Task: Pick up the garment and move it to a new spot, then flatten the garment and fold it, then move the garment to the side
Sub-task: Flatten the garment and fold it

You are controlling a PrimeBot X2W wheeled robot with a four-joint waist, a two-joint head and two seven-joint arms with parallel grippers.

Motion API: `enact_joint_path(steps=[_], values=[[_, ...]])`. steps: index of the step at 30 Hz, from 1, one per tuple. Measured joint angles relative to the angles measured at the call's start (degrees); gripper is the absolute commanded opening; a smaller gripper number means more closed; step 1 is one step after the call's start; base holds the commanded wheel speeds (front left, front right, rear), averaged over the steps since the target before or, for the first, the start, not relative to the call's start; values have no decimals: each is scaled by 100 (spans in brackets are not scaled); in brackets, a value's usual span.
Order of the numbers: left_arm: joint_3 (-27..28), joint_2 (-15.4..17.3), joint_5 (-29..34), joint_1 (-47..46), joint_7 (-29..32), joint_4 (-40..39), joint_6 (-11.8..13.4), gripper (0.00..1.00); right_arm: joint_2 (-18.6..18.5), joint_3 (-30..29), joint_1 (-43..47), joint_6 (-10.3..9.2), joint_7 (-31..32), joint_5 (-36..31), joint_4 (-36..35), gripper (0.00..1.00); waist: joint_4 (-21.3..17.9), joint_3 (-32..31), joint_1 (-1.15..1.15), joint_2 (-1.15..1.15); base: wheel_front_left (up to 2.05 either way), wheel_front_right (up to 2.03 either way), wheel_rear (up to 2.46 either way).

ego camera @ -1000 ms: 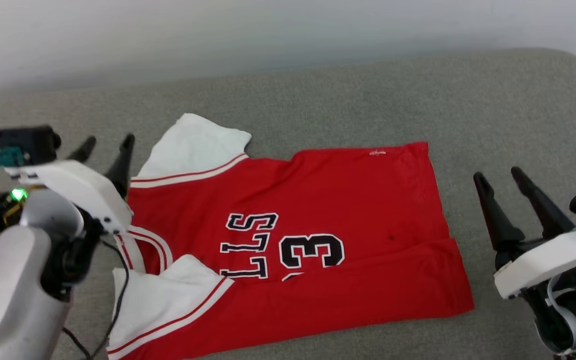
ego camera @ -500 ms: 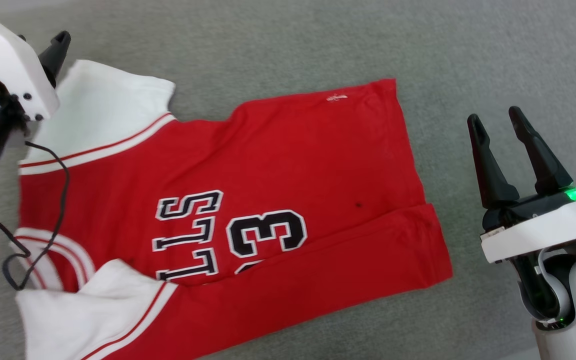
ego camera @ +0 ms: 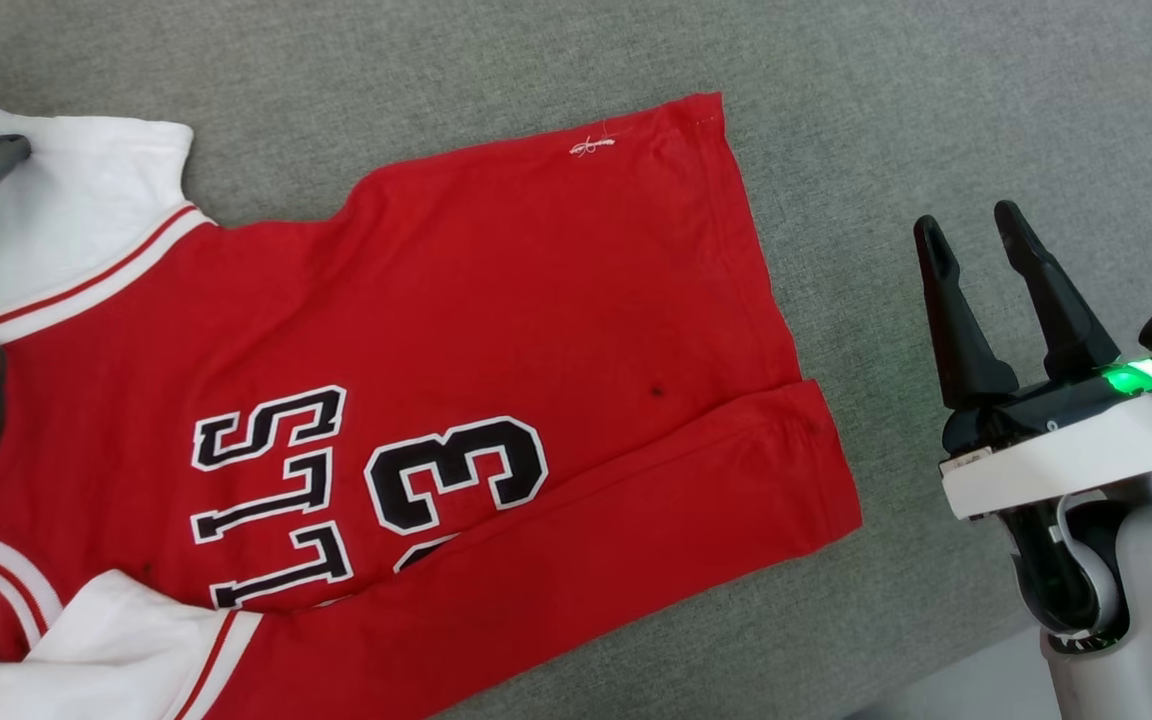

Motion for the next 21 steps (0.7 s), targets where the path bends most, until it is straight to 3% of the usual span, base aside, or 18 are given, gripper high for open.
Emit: enact_joint_path(steps=[1,2,6,15,21], values=[[15,3,-45,0,56,-31,55,35,-2,7,-16,0,1,5,14,100,-30,32,0,0,0,0,0],[37,19,-62,1,87,-63,92,0,-12,8,-37,0,1,35,16,100,-53,60,-1,0,0,0,0],[135,-4,-177,19,81,-129,222,0,-62,36,-92,0,71,223,30,100,-95,128,-1,0,0,0,0],[134,-246,-196,-16,-190,-207,154,0,-448,-33,-902,0,879,970,143,100,152,137,0,0,0,0,0],[-16,-538,-129,-238,-461,-352,-83,0,-954,44,-1830,0,2758,1426,724,100,540,151,0,0,0,0,0]])
